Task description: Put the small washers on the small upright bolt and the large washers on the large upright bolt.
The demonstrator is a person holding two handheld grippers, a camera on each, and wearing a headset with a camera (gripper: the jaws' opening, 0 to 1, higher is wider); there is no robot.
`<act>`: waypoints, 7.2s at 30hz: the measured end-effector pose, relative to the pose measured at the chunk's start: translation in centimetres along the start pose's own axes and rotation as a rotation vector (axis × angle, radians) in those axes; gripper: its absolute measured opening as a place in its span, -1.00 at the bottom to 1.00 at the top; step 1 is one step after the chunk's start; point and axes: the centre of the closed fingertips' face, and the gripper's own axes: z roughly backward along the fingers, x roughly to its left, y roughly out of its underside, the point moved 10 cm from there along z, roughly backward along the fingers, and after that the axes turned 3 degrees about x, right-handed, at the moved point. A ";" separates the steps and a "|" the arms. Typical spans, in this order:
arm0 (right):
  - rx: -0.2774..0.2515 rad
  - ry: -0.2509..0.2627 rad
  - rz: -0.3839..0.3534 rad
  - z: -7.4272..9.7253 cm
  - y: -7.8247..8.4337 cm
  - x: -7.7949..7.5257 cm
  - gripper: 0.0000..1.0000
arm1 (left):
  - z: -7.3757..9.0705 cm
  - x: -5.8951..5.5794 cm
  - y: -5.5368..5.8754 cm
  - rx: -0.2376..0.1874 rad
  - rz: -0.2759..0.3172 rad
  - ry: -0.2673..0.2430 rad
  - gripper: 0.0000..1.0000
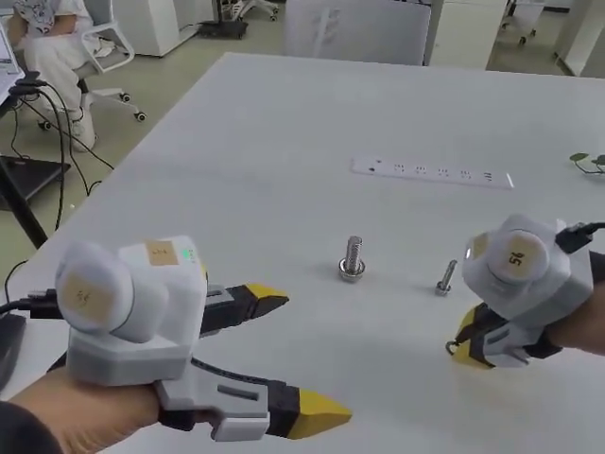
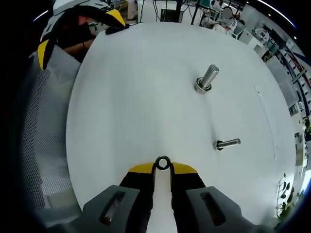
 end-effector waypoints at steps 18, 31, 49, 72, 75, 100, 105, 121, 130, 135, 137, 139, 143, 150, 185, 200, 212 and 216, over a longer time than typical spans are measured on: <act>-0.028 0.068 -0.036 3.2 0.2 -2.5 -0.74 | -0.3 0.0 0.1 -0.001 0.004 0.004 0.57; -0.045 0.117 -0.042 5.1 -0.5 -5.0 -0.74 | -0.3 0.2 0.1 0.005 0.004 0.007 0.57; -0.055 0.117 -0.027 4.3 -2.6 -8.6 -0.74 | -0.1 0.5 0.3 0.014 0.013 -0.007 0.57; -0.008 0.052 -0.029 1.4 -2.5 -9.6 -0.74 | -0.1 0.8 0.6 0.022 0.034 -0.020 0.56; -0.002 0.049 -0.027 1.3 -2.5 -9.6 -0.74 | -0.1 0.9 0.7 0.021 0.034 -0.021 0.56; 0.028 0.028 -0.032 -0.9 -2.4 -9.1 -0.74 | 0.0 0.9 1.0 0.026 0.043 -0.024 0.56; 0.024 0.023 -0.037 -1.3 -2.3 -8.9 -0.73 | 0.1 0.9 1.1 0.030 0.043 -0.026 0.56; 0.026 0.011 -0.047 -2.7 -2.0 -8.9 -0.73 | 0.3 0.9 1.2 0.037 0.046 -0.031 0.56; 0.030 0.008 -0.047 -3.1 -1.8 -8.9 -0.73 | 0.2 0.9 1.3 0.038 0.049 -0.029 0.56; 0.025 0.007 -0.052 -3.2 -1.8 -9.0 -0.73 | 0.1 0.9 1.3 0.036 0.051 -0.028 0.56; 0.023 0.010 -0.052 -3.2 -1.8 -9.0 -0.72 | 0.1 1.0 1.2 0.037 0.050 -0.029 0.56; 0.025 0.010 -0.055 -3.2 -1.8 -9.0 -0.71 | 0.1 1.0 1.2 0.037 0.051 -0.026 0.56; 0.022 0.013 -0.064 -3.2 -1.6 -9.1 -0.69 | 0.1 1.0 1.2 0.036 0.050 -0.027 0.56; 0.000 0.024 -0.088 -2.7 -1.4 -9.2 -0.56 | 0.0 1.1 1.0 0.034 0.049 -0.024 0.56; -0.294 0.073 -0.314 -1.4 0.8 -5.9 1.00 | -0.2 1.0 0.9 0.025 0.032 -0.014 0.58; -0.400 0.151 -0.343 2.0 1.2 -1.9 1.00 | 0.2 1.2 1.0 0.001 0.038 -0.021 0.58; -0.486 0.220 -0.409 4.5 2.7 1.9 1.00 | 0.8 0.9 0.8 -0.034 0.047 -0.038 0.58; -0.508 0.252 -0.423 5.4 3.1 2.8 1.00 | 1.0 0.7 0.7 -0.042 0.044 -0.047 0.59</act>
